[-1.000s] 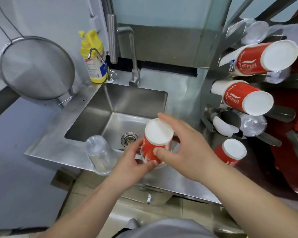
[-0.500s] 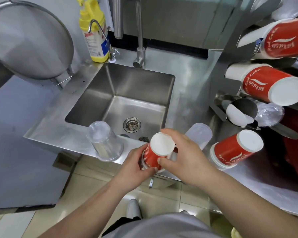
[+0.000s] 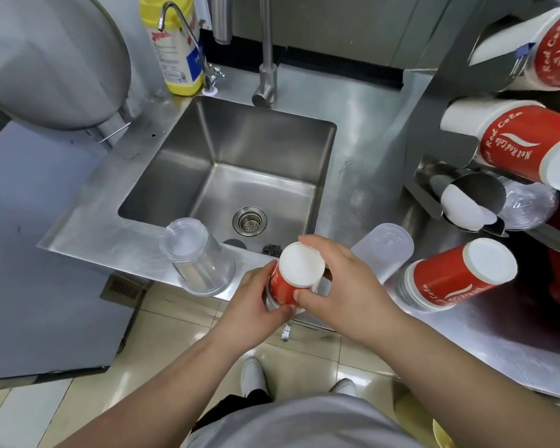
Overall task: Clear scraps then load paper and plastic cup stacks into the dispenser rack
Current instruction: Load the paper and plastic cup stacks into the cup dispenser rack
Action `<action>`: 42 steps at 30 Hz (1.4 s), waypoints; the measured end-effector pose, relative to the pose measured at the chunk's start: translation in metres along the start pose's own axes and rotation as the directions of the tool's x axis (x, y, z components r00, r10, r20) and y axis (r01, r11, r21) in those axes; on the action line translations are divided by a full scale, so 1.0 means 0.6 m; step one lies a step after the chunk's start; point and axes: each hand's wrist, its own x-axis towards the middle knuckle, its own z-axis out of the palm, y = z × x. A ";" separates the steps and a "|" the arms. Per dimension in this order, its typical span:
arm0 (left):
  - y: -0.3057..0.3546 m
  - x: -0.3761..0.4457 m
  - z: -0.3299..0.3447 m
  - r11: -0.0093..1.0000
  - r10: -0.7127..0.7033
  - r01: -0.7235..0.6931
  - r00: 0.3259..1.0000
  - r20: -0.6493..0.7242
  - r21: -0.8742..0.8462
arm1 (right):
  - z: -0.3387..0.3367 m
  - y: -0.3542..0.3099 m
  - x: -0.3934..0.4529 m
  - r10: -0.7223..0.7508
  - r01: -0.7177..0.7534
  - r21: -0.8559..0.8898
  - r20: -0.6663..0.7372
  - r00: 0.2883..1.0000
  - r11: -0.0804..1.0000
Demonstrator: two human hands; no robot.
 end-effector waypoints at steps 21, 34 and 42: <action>0.000 -0.019 0.000 0.997 -0.050 0.059 0.981 -0.186 0.045 | 0.003 -0.018 0.030 -0.020 0.029 -0.086 0.106 0.994 0.996; 0.057 -0.036 -0.044 0.992 0.002 0.023 0.980 -0.199 0.126 | -0.057 -0.083 0.041 -0.040 0.189 -0.381 0.367 0.930 0.905; 0.149 -0.026 -0.116 0.838 0.207 -0.198 0.977 0.039 0.509 | -0.137 -0.129 0.059 0.044 0.353 -0.623 0.529 0.848 0.698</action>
